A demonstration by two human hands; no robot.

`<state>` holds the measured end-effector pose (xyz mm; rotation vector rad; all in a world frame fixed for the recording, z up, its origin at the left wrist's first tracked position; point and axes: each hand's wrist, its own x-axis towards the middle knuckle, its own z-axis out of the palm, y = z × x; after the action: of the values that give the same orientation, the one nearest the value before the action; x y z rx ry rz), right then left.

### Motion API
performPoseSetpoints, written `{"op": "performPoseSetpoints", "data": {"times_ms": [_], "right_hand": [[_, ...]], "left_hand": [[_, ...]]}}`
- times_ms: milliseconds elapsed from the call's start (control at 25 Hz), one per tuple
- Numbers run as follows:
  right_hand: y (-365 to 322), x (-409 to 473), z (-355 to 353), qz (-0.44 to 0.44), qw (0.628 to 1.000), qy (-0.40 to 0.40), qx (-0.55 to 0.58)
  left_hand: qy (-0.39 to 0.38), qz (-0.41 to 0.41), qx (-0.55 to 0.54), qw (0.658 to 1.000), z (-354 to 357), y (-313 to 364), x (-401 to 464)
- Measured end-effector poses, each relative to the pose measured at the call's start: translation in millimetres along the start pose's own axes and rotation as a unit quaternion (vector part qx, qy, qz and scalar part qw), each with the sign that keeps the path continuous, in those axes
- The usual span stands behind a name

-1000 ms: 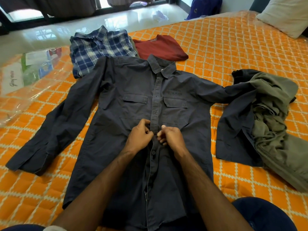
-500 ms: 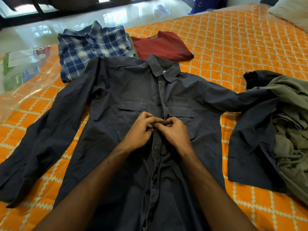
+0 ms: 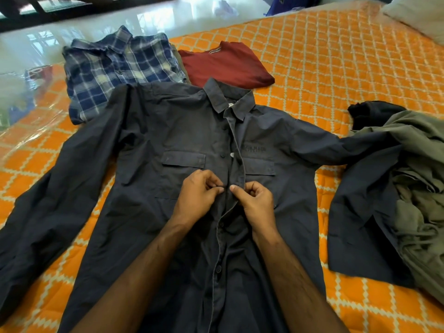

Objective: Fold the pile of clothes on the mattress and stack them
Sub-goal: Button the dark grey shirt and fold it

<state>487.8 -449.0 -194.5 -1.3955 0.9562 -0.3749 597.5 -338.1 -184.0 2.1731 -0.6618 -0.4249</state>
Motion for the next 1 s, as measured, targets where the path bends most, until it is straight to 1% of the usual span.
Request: {"op": "performPoseSetpoints", "data": {"times_ms": [120,240,320,400,600,720,880,1000], "right_hand": [[2.3,-6.2,10.4,-0.008,0.999,0.045,0.0],[2.1,-10.9,20.4,-0.018,0.996,0.082,-0.035],[0.5,-13.8,24.8,-0.026,0.993,0.094,-0.066],[0.0,-18.2,27.6,-0.042,0.991,0.088,-0.088],[3.8,-22.8,24.7,-0.072,0.992,0.053,-0.094],[3.3,-22.5,22.8,-0.073,0.993,0.039,-0.09],[4.7,-21.9,18.8,-0.061,0.997,0.021,-0.047],[3.7,-16.6,16.7,-0.054,0.998,0.01,-0.041]], "left_hand": [[-0.016,-0.068,-0.047,0.996,-7.8,6.8,-1.7],[-0.042,-0.123,-0.115,0.985,-12.9,10.0,-1.1],[-0.059,-0.15,-0.151,0.975,-15.1,9.5,-0.4],[-0.061,-0.156,-0.156,0.973,-15.3,9.8,-1.3],[-0.047,-0.145,-0.147,0.977,-9.4,8.1,-6.7],[-0.043,-0.156,-0.165,0.973,-9.2,7.7,-5.7],[-0.028,-0.158,-0.145,0.976,-6.4,6.2,-7.0],[-0.041,-0.158,-0.173,0.971,-10.2,6.8,-7.0]]}}
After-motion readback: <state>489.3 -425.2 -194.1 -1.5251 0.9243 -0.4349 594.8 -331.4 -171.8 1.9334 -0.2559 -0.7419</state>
